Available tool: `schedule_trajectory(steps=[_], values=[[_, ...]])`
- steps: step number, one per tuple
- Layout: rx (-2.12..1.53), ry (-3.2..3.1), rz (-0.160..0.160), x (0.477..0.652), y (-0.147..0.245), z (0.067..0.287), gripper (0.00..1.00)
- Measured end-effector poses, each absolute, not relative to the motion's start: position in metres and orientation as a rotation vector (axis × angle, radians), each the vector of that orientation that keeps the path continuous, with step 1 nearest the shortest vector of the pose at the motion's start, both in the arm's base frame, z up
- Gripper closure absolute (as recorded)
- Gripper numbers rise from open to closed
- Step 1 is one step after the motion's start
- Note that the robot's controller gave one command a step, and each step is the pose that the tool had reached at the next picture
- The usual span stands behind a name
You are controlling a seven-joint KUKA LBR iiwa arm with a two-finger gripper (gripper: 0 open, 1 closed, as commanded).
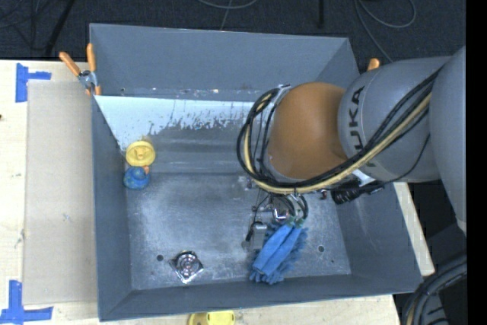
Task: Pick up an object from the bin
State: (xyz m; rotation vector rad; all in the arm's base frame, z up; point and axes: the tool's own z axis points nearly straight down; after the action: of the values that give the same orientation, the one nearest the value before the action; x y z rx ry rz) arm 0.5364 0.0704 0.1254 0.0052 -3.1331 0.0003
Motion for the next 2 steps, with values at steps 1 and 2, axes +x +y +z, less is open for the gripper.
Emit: schedule_trajectory(steps=[1,2], values=[[0.001,-3.140,-0.001,0.538,0.070,0.130,0.00],[0.391,-3.117,-0.002,0.512,0.025,0.112,0.00]])
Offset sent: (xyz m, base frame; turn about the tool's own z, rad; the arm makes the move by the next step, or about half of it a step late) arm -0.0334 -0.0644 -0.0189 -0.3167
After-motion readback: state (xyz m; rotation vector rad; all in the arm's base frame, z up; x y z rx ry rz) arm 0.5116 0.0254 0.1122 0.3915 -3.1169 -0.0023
